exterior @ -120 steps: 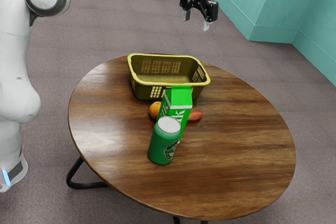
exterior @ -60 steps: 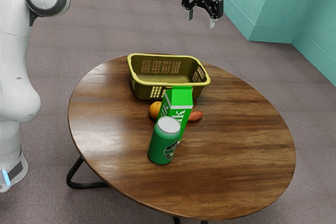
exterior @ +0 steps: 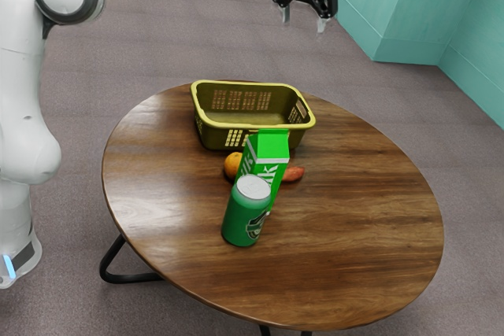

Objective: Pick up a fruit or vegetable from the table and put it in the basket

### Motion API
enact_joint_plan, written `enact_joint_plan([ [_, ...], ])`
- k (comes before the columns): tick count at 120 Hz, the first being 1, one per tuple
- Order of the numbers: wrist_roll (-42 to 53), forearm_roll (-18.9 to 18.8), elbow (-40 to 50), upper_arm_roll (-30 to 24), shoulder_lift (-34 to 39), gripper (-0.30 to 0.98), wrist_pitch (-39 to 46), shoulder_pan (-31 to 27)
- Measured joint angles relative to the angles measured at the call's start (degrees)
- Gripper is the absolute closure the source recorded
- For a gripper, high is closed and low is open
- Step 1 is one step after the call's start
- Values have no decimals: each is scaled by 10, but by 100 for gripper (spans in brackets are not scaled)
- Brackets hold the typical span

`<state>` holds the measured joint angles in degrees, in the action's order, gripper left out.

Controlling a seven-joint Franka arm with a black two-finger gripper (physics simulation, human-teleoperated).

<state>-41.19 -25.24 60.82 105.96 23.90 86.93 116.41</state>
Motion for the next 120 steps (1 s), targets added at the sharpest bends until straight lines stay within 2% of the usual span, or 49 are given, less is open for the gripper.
enact_joint_plan([
  [8,-4,13,-18,-48,-17,0,-8,-27],
  [14,-7,21,-17,-104,-22,0,-15,-30],
  [20,-10,26,-3,-133,-26,0,-20,-5],
  [30,-18,32,29,-150,-27,0,-27,45],
  [40,-30,31,73,-147,-27,0,-26,102],
  [53,-52,13,135,-146,-27,0,-17,137],
  [74,-81,-3,193,-145,-27,0,-10,145],
  [101,-105,-8,202,-68,-4,0,-3,149],
  [120,-104,-16,204,-45,17,0,6,152],
])
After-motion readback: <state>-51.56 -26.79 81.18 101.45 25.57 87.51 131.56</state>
